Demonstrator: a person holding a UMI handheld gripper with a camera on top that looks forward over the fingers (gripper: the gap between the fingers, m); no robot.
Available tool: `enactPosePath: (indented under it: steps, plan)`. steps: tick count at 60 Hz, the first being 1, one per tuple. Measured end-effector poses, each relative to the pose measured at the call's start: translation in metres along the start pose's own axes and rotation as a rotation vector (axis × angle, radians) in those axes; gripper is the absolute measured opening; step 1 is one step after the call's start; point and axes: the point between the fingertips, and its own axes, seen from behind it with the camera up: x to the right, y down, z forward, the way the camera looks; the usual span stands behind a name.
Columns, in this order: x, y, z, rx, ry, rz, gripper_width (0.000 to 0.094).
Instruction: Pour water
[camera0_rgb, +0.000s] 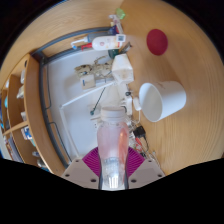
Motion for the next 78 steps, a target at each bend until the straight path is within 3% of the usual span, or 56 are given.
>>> enactPosePath:
  steps: [30,36,45,47,52,63,66,78]
  plan:
    - [0.029,-0.017,0.004,-0.046,0.106,0.272,0.0291]
    - [0.006,-0.012,-0.002,-0.071,0.099,0.049,0.0295]
    - [-0.034,-0.027,-0.016,-0.129,0.087,-0.636,0.0307]
    - [-0.043,-0.037,-0.018,-0.13,0.123,-0.793,0.0306]
    - [-0.05,-0.081,-0.019,-0.076,0.207,-1.169,0.0307]
    - [-0.082,-0.186,-0.033,0.212,0.343,-1.677,0.0319]
    - [-0.073,-0.21,-0.03,0.278,0.323,-1.722,0.0318]
    - [-0.038,-0.252,-0.023,0.314,0.326,-1.719,0.0325]
